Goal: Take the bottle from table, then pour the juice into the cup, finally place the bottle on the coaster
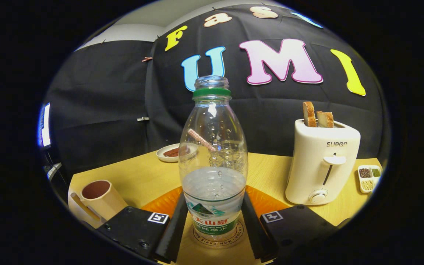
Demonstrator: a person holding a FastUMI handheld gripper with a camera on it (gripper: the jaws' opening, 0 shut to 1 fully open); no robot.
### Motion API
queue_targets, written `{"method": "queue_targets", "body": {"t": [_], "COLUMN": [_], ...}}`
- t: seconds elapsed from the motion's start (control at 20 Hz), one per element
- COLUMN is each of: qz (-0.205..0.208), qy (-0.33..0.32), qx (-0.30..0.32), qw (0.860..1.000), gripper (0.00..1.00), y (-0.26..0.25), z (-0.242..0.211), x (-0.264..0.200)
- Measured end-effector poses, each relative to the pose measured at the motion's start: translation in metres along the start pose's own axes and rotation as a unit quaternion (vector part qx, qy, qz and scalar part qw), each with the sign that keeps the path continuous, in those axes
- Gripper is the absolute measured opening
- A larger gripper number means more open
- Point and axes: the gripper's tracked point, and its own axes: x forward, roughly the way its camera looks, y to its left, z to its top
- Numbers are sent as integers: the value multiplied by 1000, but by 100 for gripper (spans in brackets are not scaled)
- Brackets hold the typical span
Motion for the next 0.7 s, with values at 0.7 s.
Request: {"method": "queue_targets", "body": {"t": [0.7], "qz": [1], "qy": [45], "qx": [60], "qw": [997], "gripper": [98], "y": [10], "z": [-9], "x": [-27]}}
